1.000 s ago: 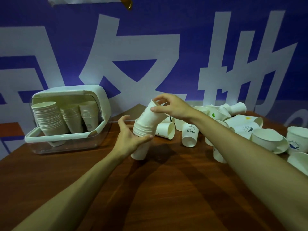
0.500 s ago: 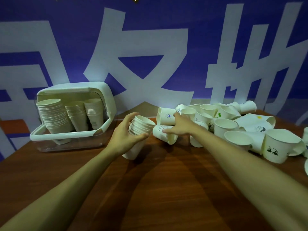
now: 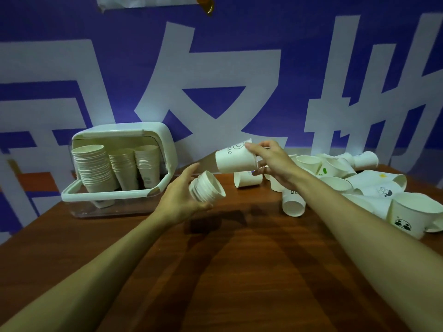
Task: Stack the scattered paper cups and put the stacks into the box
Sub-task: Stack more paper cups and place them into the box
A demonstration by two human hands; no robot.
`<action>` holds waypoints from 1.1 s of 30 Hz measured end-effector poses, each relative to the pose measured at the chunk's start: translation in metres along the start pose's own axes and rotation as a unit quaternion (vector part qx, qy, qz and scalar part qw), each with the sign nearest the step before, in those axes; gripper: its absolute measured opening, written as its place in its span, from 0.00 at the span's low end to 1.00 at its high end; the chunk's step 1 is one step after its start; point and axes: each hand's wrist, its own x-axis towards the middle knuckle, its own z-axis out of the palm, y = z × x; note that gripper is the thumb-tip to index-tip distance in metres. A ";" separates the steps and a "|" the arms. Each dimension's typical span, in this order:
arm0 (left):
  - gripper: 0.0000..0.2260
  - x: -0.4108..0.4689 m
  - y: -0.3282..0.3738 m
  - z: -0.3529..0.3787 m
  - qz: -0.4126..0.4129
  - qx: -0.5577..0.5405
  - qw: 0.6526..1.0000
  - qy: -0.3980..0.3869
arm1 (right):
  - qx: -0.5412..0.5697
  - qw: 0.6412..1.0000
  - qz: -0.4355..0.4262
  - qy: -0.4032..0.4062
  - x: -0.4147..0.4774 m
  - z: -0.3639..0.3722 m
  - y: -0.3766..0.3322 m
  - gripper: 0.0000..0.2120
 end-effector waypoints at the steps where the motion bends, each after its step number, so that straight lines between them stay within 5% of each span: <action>1: 0.47 0.000 0.002 -0.003 -0.010 0.004 1.000 0.003 | -0.014 1.000 -0.012 -0.018 -0.003 0.000 -0.005 0.28; 7: 0.38 -0.005 0.010 -0.006 0.063 0.042 0.997 -0.015 | -0.145 0.983 -0.064 -0.094 -0.025 0.020 -0.019 0.26; 13: 0.36 -0.002 0.007 0.000 0.035 -0.031 0.999 -0.006 | -0.194 0.960 -0.106 -0.173 -0.030 0.039 -0.017 0.24; 19: 0.43 0.013 -0.010 0.010 0.006 -0.100 0.995 -0.002 | -0.293 0.950 -0.075 -0.076 0.016 0.038 0.020 0.22; 24: 0.35 0.038 -0.033 0.022 -0.002 -0.088 0.995 0.038 | -0.451 0.890 -0.066 -0.012 0.069 0.027 0.068 0.29; 29: 0.34 0.059 -0.046 0.030 0.010 -0.082 0.996 0.022 | -0.554 0.823 -0.073 -0.097 0.100 0.040 0.095 0.44; 33: 0.31 0.066 -0.047 0.038 0.022 -0.058 0.998 0.030 | -0.611 0.784 -0.102 -0.043 0.106 0.041 0.105 0.32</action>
